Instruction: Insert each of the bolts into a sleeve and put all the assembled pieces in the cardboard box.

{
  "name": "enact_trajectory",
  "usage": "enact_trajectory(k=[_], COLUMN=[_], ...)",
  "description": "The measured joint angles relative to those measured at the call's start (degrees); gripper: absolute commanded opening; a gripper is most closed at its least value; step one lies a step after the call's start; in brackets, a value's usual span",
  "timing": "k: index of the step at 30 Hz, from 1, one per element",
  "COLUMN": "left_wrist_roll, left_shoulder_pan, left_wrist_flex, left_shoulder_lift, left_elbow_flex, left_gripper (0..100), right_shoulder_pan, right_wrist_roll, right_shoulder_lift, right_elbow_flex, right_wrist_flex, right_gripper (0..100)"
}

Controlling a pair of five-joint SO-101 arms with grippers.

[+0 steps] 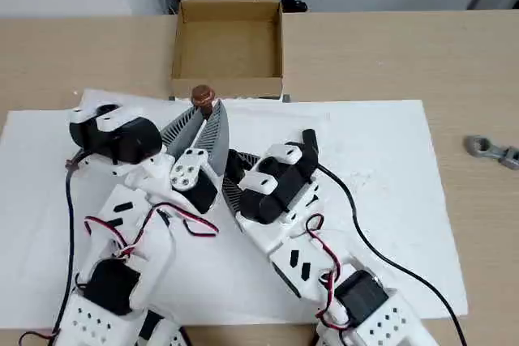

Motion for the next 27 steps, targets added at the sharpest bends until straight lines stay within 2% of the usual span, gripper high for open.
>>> enact_trajectory(k=[8,18,27], left_wrist_roll=[-0.79,-0.88,-1.76], left_shoulder_pan=[2.55,2.55,2.64], left_wrist_flex=[5.01,5.01,9.05], left_shoulder_lift=[-5.54,-5.71,-5.80], left_elbow_flex=[0.26,0.26,0.26], left_gripper=[1,1,12], right_shoulder_pan=[0.09,0.09,0.09], right_wrist_roll=[0.00,0.00,0.00], right_shoulder_lift=[-0.53,-0.53,-0.53], right_elbow_flex=[-0.18,-0.18,-0.18], right_wrist_flex=[-0.09,-0.09,-0.09], right_gripper=[0.3,0.3,0.3])
